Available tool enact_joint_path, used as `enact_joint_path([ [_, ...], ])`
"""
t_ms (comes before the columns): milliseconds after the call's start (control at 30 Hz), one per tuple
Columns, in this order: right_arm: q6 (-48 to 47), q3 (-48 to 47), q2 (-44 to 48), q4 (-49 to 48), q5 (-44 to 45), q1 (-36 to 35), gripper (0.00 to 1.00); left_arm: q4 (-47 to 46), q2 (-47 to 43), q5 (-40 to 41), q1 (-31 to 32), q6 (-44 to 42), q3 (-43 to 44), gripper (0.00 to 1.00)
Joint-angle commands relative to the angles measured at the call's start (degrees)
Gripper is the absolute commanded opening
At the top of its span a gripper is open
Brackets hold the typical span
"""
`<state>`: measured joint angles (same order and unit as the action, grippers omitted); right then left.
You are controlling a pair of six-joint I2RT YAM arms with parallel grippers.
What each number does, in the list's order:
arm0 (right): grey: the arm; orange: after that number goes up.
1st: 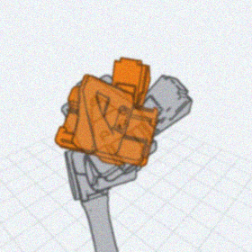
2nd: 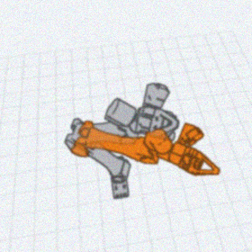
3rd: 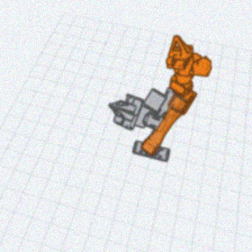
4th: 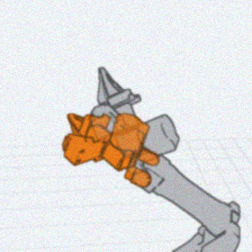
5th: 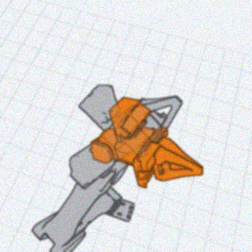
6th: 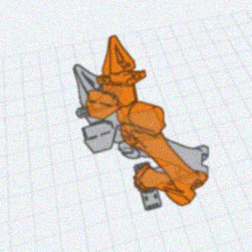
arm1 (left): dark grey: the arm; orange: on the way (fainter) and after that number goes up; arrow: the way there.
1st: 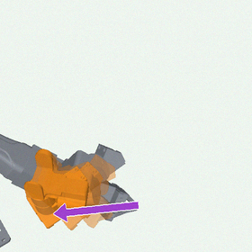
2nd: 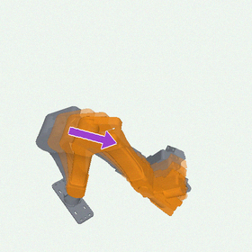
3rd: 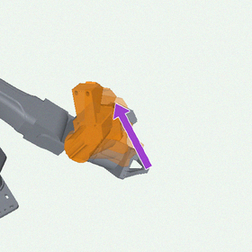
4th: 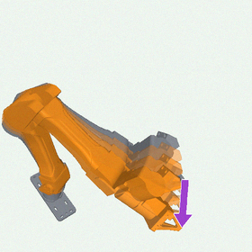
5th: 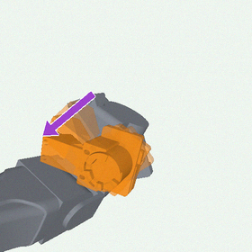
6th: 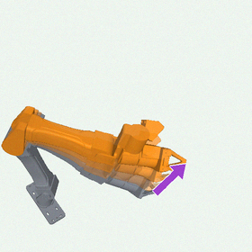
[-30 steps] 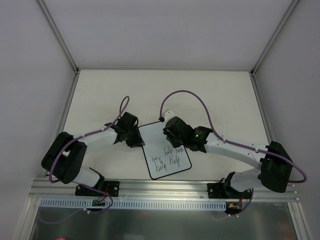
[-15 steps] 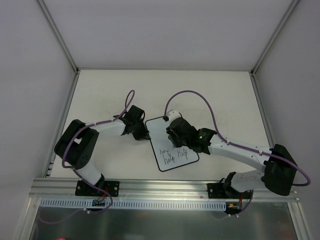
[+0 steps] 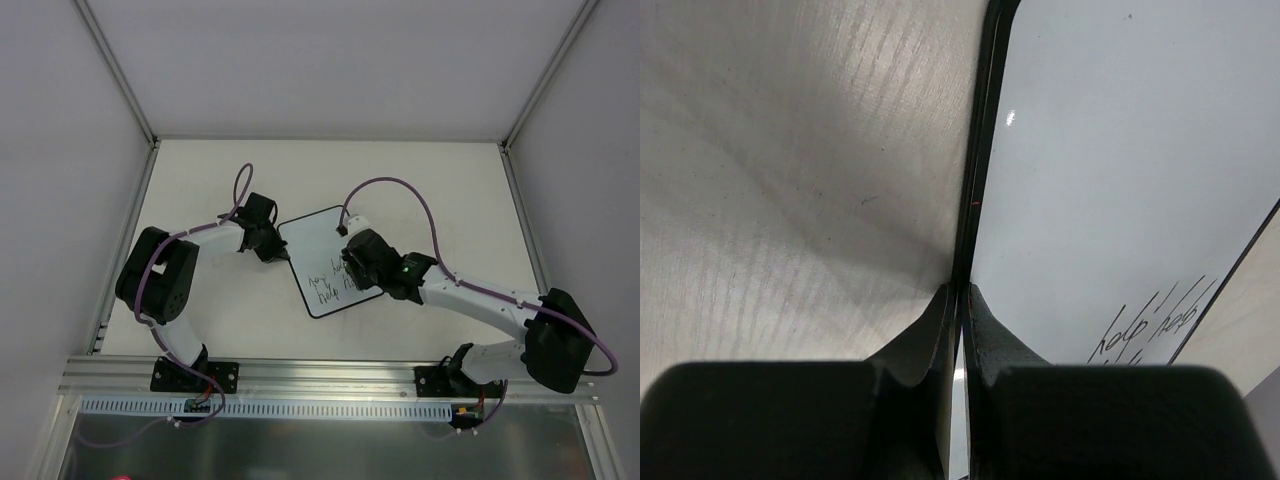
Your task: Erase the whiteboard
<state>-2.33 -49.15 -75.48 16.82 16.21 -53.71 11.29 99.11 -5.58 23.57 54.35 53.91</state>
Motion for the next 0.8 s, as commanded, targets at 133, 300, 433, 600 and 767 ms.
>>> enact_joint_path([
  [133, 2.2, -8.1, -8.1, -1.4, 0.6, -0.1, 0.0, 7.0, 1.4, 5.2, 0.2, -3.6, -3.6, 0.0],
  [300, 7.0, -14.8, -15.6, -1.1, 1.1, -1.0, 0.0, 6.9, 0.7, 5.2, 0.4, -4.3, -4.3, 0.0],
  [433, 10.8, -20.3, -22.7, -0.4, 2.8, -3.2, 0.0, 7.0, 0.2, 5.3, 0.6, -4.4, -5.5, 0.0],
  [600, 13.8, -26.3, -29.3, 0.9, 4.4, -5.8, 0.0, 7.0, 0.6, 5.2, 0.6, -4.5, -6.0, 0.0],
  [767, 17.4, -28.7, -33.8, 0.9, 5.1, -7.0, 0.0, 6.9, 0.7, 5.2, 0.6, -4.5, -5.8, 0.0],
])
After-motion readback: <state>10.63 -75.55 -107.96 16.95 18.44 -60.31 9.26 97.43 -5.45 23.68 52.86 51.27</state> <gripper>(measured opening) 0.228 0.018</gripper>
